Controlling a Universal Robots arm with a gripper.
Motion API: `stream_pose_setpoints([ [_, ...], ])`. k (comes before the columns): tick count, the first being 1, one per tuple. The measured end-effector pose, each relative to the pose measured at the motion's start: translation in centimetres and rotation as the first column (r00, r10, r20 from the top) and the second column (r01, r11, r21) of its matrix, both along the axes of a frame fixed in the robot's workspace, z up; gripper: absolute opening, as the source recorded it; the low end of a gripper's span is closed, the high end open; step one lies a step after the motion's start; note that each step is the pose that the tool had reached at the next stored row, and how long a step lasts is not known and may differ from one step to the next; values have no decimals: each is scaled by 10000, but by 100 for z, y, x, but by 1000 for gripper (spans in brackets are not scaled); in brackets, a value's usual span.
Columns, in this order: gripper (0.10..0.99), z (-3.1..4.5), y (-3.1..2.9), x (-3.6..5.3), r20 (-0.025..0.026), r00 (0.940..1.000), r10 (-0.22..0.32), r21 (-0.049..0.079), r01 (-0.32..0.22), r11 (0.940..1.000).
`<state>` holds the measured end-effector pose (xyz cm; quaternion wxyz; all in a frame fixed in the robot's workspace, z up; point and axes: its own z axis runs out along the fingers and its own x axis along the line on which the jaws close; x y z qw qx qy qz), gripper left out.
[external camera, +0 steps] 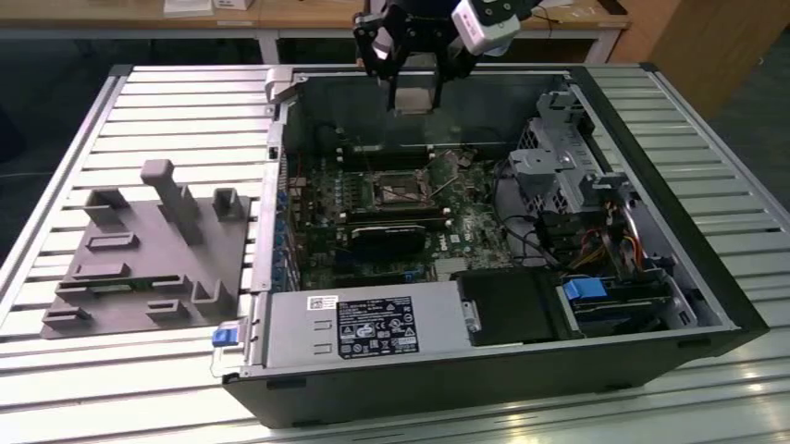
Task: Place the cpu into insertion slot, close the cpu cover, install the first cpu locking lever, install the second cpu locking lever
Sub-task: 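Place the cpu into insertion slot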
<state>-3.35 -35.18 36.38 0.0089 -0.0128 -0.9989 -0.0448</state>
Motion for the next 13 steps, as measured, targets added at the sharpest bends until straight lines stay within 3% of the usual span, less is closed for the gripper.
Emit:
stream_pose_setpoints([
  [13,541,-78,0,-14,83,10000,0,-14,0,10000],
])
